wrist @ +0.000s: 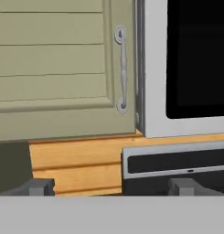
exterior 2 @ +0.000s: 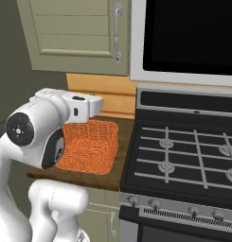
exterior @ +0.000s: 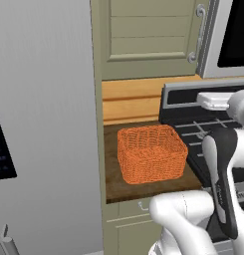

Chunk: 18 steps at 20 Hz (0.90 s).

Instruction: Open the cabinet, pick up the bread from the cabinet and place it in the basket. Then move the basket to the dining counter.

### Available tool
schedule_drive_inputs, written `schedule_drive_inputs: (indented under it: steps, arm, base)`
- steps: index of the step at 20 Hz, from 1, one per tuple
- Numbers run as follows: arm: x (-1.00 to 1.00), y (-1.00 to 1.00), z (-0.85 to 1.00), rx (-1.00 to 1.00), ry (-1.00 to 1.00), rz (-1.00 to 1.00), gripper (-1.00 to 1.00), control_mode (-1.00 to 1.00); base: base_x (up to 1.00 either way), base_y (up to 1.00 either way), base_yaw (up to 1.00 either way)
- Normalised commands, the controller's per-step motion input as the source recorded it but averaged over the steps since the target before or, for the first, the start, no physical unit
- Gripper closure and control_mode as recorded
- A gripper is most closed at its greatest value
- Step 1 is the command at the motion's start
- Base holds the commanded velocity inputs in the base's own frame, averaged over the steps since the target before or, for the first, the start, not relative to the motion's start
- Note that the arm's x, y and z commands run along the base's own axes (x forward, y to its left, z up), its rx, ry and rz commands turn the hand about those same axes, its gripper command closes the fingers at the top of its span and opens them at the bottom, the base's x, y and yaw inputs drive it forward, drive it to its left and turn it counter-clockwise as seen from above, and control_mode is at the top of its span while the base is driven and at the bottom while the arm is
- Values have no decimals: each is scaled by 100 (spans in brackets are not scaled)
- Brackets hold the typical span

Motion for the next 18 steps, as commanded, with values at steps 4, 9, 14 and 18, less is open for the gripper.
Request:
schedule_drive_inputs:
  steps: [4, 9, 14, 18]
  arm:
    - [23, -12, 53, 0, -15, 0, -100, -100]
    - [33, -15, 30, 0, -12, 0, -100, -100]
    - [38, -3, 22, 0, -5, 0, -100, -100]
    - [55, -1, 24, 0, -3, 3, -100, -100]
  base:
    - [0, 0, 0]
    - [0, 0, 0]
    - [0, 0, 0]
    - [0, 0, 0]
